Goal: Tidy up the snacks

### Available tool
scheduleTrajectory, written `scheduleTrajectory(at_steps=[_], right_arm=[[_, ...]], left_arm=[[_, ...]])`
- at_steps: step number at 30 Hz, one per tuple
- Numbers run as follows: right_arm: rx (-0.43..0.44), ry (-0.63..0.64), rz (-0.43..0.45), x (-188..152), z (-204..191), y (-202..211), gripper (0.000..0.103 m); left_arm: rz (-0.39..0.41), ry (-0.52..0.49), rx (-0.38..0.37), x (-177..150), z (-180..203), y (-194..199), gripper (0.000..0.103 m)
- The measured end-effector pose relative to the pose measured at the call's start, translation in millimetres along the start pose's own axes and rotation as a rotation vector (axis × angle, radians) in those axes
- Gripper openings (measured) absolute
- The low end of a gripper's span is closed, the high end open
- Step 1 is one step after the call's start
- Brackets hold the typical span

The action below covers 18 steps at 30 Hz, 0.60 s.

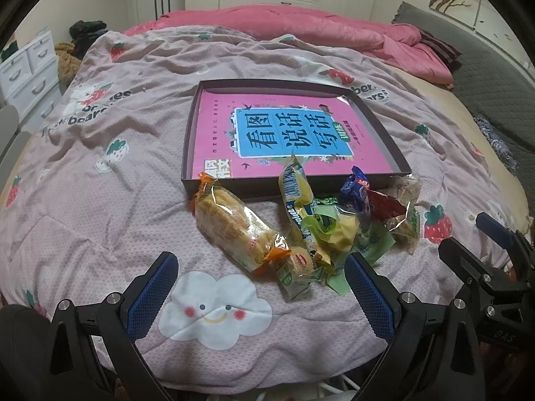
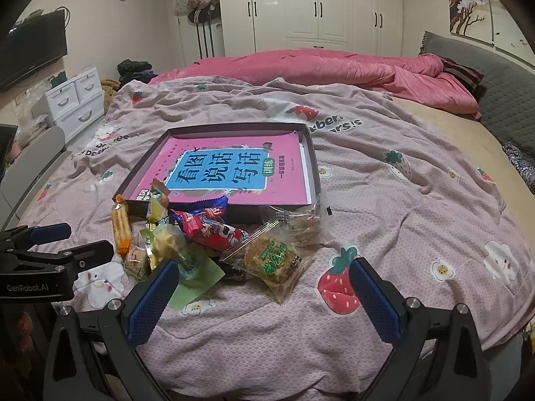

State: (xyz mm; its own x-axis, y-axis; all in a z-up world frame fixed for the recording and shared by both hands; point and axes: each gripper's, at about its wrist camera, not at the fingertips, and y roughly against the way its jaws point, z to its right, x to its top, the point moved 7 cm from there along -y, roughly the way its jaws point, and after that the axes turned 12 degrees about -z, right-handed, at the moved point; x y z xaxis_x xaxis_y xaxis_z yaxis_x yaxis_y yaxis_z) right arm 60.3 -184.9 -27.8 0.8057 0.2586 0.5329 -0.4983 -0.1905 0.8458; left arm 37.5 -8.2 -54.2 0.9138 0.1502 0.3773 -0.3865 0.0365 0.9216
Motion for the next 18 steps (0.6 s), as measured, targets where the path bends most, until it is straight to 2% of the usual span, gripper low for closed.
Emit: scheduleTrajectory(at_steps=[18], right_arm=[[-0.002, -0.001, -0.005, -1.1, 0.9, -0.4, 0.102]], left_arm=[[0.005, -0.003, -0.004, -1.9, -0.5, 2.3, 0.1]])
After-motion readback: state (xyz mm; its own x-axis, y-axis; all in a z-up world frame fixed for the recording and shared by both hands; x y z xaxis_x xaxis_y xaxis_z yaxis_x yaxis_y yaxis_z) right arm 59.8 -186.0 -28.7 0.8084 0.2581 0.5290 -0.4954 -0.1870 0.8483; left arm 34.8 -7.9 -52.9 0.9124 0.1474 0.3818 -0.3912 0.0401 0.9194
